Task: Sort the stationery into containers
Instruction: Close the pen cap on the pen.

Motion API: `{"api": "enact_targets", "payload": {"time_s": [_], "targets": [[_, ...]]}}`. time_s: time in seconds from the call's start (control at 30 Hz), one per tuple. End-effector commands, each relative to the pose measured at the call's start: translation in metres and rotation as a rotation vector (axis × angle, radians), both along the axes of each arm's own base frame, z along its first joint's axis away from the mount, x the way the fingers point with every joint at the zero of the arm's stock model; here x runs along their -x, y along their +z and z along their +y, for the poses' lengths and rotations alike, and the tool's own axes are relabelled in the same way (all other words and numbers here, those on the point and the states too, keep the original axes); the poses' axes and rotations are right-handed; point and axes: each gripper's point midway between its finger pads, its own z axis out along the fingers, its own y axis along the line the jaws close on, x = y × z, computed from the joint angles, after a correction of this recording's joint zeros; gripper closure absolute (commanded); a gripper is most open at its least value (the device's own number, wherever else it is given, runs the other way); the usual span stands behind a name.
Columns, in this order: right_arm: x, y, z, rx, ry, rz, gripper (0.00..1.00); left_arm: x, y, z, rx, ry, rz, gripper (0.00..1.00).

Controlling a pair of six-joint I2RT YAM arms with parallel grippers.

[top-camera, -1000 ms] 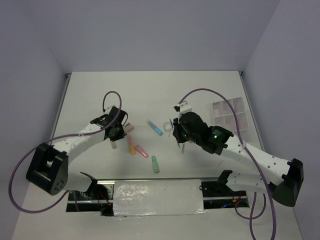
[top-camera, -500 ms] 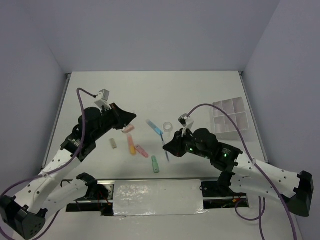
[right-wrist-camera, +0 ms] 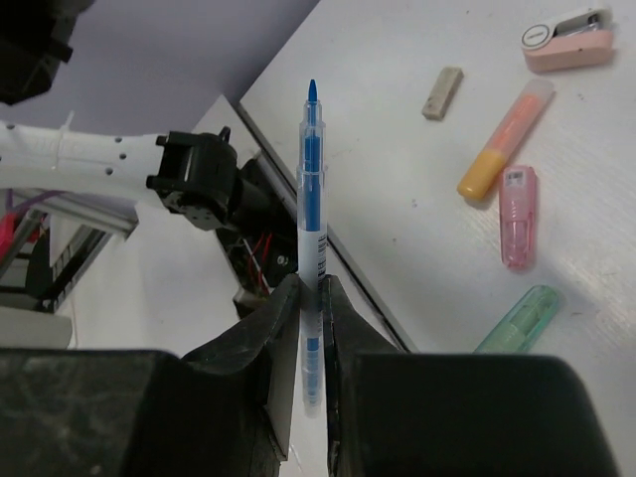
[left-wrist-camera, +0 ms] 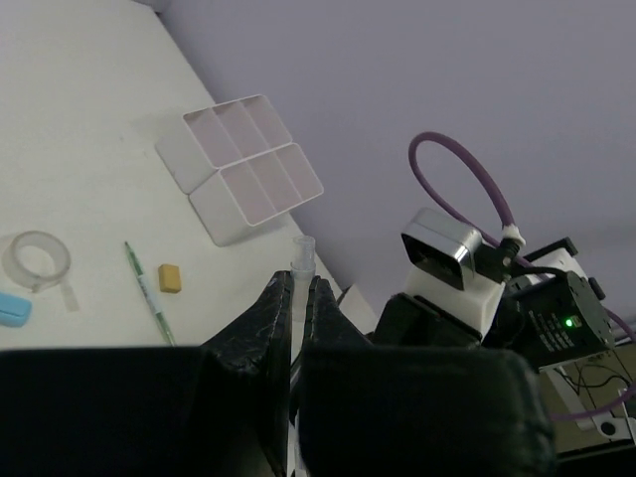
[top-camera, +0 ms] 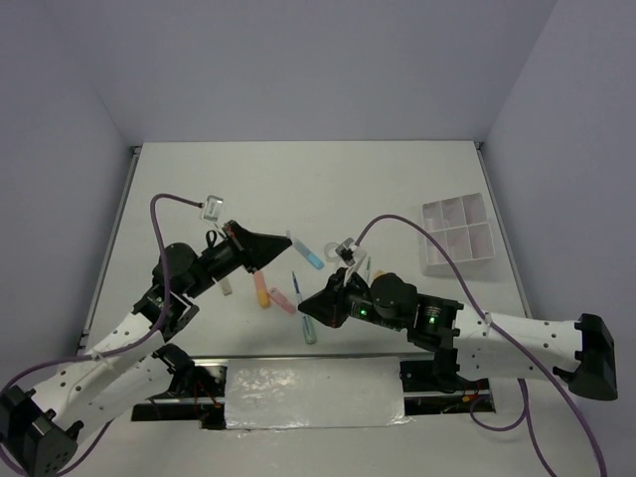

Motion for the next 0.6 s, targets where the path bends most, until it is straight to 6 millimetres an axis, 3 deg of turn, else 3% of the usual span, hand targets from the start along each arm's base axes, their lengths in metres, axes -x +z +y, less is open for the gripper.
{"api": "enact_targets", "payload": {"time_s": [0.0,0.57], "targets": [[-0.013,0.043,0.007,-0.1,-0.064,-0.044,1.0,0.019,0.042,0.001,0.128,-0.049,-0.145,1.0],[-0.021,0.058,0.005,-0.097,-0.102,-0.077,1.0,0.027,0.037,-0.002,0.139,-0.082,-0.167,1.0]]}}
